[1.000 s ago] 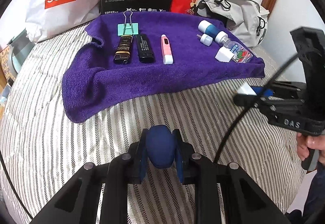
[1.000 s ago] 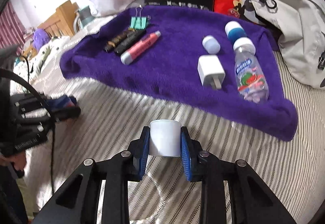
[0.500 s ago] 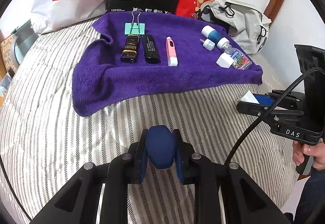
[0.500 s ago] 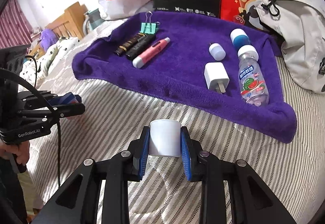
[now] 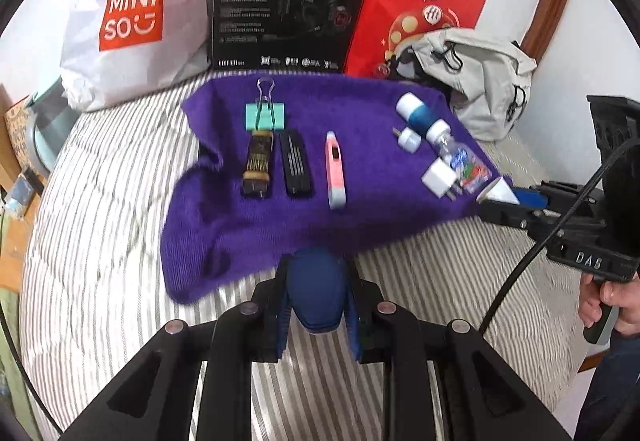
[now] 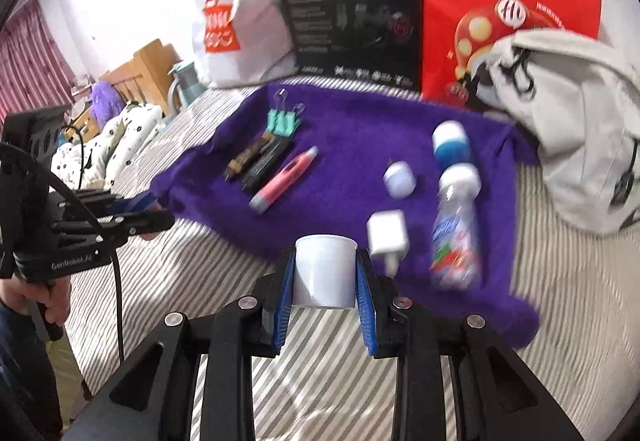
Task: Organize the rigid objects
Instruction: 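Set the pink-blue jar beside the pen while the right sets the tape roll on the towel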
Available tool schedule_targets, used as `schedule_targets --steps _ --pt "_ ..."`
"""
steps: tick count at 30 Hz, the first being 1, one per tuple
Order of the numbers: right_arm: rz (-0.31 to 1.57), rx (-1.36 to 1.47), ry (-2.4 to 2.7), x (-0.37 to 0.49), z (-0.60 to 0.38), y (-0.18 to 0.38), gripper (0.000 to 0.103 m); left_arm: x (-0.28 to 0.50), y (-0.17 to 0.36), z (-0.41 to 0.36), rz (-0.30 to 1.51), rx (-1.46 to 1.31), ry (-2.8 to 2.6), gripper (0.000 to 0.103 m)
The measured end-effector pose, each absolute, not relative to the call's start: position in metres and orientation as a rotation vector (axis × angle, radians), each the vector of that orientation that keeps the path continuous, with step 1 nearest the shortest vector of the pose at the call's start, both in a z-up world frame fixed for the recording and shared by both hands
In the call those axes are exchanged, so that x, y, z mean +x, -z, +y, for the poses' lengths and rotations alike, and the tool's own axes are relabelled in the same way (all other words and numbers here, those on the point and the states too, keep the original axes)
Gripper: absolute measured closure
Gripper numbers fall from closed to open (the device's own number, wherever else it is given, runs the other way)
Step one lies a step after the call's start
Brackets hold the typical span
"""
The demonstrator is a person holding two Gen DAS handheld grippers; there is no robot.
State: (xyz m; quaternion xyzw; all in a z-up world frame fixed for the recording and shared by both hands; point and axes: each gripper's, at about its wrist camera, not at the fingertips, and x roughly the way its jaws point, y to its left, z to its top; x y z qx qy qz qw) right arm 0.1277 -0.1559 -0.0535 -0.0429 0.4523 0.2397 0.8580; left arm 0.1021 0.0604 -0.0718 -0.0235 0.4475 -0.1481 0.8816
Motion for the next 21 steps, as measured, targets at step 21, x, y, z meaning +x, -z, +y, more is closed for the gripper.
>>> schedule_targets --steps 21 --pt "1.006 -0.165 -0.403 0.293 -0.129 0.094 0.074 0.172 0.075 0.057 0.953 -0.025 0.293 0.081"
